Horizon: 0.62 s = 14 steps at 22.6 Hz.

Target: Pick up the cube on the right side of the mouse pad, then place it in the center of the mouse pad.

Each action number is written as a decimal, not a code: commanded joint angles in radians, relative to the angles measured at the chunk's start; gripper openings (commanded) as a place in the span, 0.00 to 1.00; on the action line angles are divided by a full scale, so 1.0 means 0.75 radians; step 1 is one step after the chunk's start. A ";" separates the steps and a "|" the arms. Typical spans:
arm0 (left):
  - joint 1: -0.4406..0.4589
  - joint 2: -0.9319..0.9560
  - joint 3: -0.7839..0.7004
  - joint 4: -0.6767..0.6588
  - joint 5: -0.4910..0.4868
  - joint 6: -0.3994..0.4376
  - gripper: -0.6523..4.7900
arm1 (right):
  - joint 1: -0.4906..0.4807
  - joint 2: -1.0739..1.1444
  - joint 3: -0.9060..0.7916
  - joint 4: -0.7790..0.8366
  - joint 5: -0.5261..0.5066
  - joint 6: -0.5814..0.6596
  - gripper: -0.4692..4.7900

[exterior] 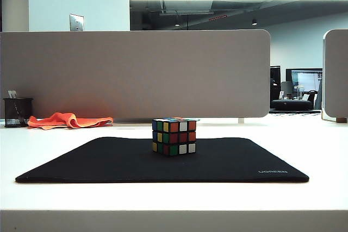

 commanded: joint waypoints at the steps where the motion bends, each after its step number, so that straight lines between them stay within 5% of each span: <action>1: -0.002 0.001 -0.023 -0.009 -0.027 0.029 0.11 | 0.000 -0.003 -0.014 0.024 -0.001 -0.013 0.09; 14: -0.002 0.001 -0.022 -0.090 -0.039 0.022 0.11 | 0.001 -0.003 -0.013 -0.121 -0.002 -0.002 0.09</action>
